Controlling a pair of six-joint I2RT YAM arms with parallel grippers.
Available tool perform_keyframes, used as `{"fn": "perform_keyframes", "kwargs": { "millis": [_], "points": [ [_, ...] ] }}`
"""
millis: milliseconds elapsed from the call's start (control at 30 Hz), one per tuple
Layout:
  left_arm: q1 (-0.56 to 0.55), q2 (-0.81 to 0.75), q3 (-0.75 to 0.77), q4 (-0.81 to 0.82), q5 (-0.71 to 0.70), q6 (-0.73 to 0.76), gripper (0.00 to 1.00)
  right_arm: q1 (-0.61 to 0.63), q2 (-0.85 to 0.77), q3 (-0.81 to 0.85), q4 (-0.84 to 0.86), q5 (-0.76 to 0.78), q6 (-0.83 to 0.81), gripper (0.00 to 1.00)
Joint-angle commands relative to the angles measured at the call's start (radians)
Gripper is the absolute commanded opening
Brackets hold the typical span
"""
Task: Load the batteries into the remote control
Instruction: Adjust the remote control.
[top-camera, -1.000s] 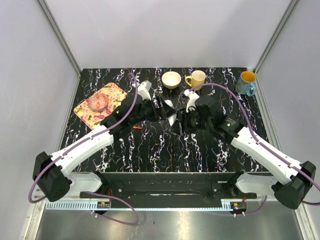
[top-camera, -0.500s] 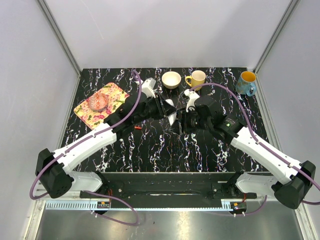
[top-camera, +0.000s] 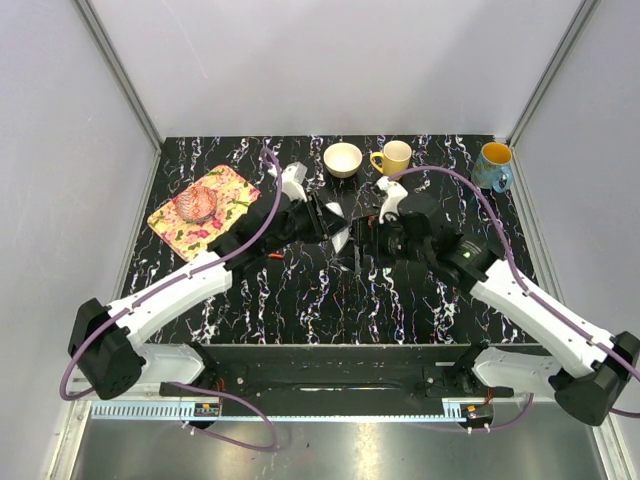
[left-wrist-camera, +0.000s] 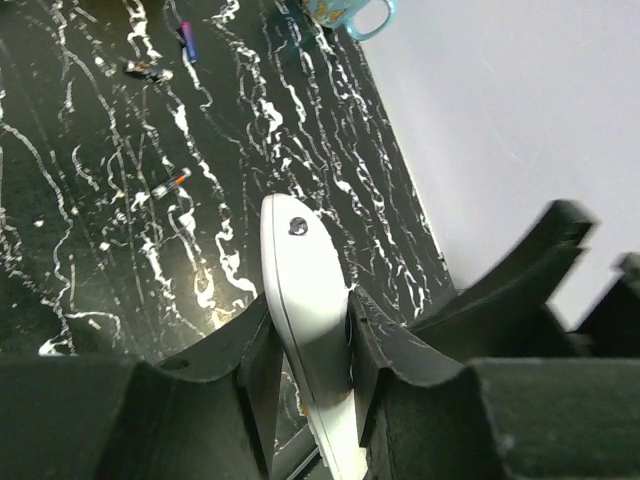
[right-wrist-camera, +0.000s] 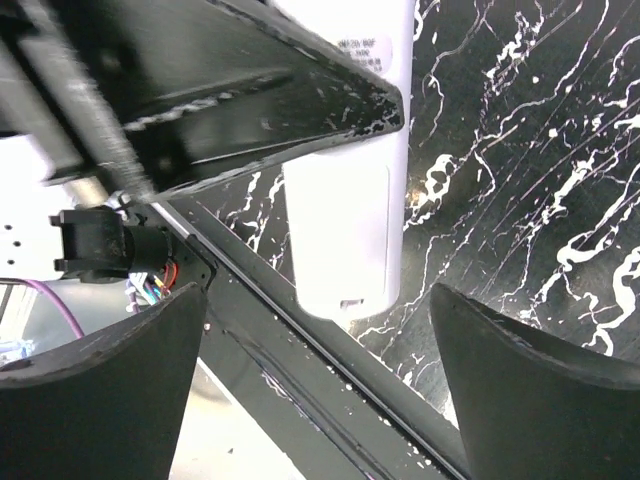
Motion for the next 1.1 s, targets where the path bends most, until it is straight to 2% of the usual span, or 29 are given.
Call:
{"fn": "perform_keyframes", "kwargs": {
  "millis": [0,133,267,367,400,467,500,633,700,767,867,967,1067],
  "points": [
    [0.019,-0.078,-0.073,0.15,-0.032,-0.012,0.0,0.009,-0.082,0.044,0.02,0.002,0.034,1.0],
    [0.065,-0.172,-0.185,0.268,-0.037,-0.053,0.0,0.009,-0.097,0.082,-0.01,0.001,0.034,1.0],
    [0.124,-0.301,-0.43,0.579,-0.024,-0.12,0.0,0.007,-0.143,0.032,0.025,0.047,0.069,1.0],
    [0.177,-0.37,-0.542,0.742,0.024,-0.159,0.0,0.006,-0.221,-0.076,0.144,0.129,0.193,1.0],
    [0.187,-0.379,-0.567,0.785,0.037,-0.177,0.0,0.006,-0.243,-0.147,0.233,0.125,0.23,1.0],
    [0.21,-0.399,-0.634,0.906,0.071,-0.194,0.0,0.006,-0.292,-0.197,0.343,0.059,0.207,0.99],
    [0.217,-0.404,-0.651,0.945,0.083,-0.212,0.0,0.006,-0.294,-0.197,0.345,0.039,0.179,0.99],
    [0.241,-0.369,-0.725,1.152,0.157,-0.266,0.0,0.004,-0.226,-0.151,0.281,-0.031,0.12,0.99],
    [0.243,-0.315,-0.774,1.346,0.181,-0.283,0.0,0.006,-0.206,-0.154,0.281,-0.054,0.147,0.98],
    [0.243,-0.257,-0.811,1.551,0.184,-0.303,0.0,0.006,-0.188,-0.177,0.35,-0.085,0.183,0.96],
    [0.246,-0.123,-0.808,1.712,0.193,-0.367,0.0,0.006,-0.177,-0.228,0.457,-0.13,0.261,0.95],
    [0.246,-0.06,-0.765,1.712,0.233,-0.397,0.0,0.006,-0.166,-0.265,0.573,-0.156,0.341,0.91],
    [0.244,-0.046,-0.745,1.703,0.226,-0.386,0.0,0.006,-0.162,-0.252,0.55,-0.111,0.35,0.88]
  ]
}}
